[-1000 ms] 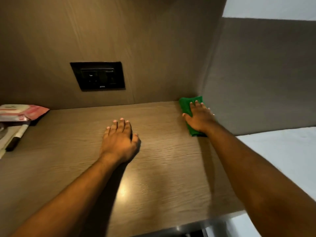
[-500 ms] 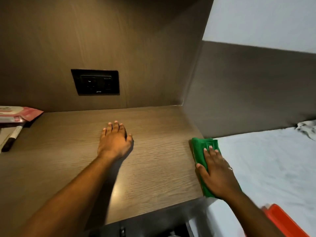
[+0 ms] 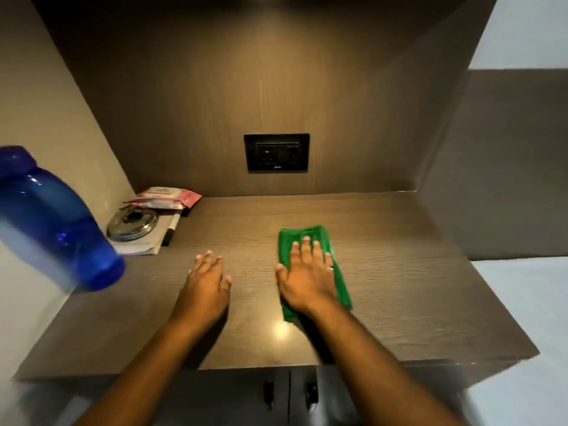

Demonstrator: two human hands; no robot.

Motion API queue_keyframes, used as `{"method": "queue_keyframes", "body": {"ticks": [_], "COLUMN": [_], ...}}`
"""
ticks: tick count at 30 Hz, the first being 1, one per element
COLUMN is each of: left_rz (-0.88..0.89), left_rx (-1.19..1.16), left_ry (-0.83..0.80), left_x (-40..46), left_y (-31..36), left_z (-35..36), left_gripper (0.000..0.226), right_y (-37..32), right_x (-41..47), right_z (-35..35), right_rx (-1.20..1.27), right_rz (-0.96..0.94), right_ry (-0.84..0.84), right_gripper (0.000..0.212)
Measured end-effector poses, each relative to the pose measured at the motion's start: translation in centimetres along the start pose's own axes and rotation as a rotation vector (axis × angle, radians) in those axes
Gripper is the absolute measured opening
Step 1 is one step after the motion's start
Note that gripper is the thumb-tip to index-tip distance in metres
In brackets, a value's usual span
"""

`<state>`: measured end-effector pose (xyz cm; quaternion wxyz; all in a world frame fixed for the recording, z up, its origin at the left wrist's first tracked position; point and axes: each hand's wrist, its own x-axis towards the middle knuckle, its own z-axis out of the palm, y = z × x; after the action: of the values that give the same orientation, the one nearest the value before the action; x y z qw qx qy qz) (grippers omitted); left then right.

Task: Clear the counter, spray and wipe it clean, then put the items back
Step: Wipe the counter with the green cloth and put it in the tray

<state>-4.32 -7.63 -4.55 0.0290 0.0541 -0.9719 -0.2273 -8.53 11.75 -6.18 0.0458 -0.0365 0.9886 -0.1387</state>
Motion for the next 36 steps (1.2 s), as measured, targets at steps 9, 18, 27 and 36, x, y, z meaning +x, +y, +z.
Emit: {"method": "queue_keyframes", "body": {"ticks": [9, 18, 27, 36], "left_rz": [0.179, 0.192, -0.045, -0.257], "left_rx": [-0.029, 0.214, 0.227, 0.215], "left_ry": [-0.026, -0.141, 0.02, 0.14], "left_x": [0.5, 1.9, -2.4, -8.4], "left_y": [10.9, 11.9, -5.6, -9.9], "left_z": [2.3, 6.8, -1.3, -2.7], "left_gripper": [0.059, 0.066, 0.056, 0.052], "right_y": [12.3, 13.6, 4.3, 4.8], "right_x": [-3.1, -4.0, -4.3, -4.8], "right_z": [-4.1, -1.3, -0.6, -1.0], "right_rx": [0.519, -0.033, 0.013, 0.083], "right_rz": [0.222, 0.128, -0.121, -0.118], "right_ry": [0.276, 0.254, 0.148, 0.119], "right_gripper": [0.039, 0.047, 0.06, 0.058]}}
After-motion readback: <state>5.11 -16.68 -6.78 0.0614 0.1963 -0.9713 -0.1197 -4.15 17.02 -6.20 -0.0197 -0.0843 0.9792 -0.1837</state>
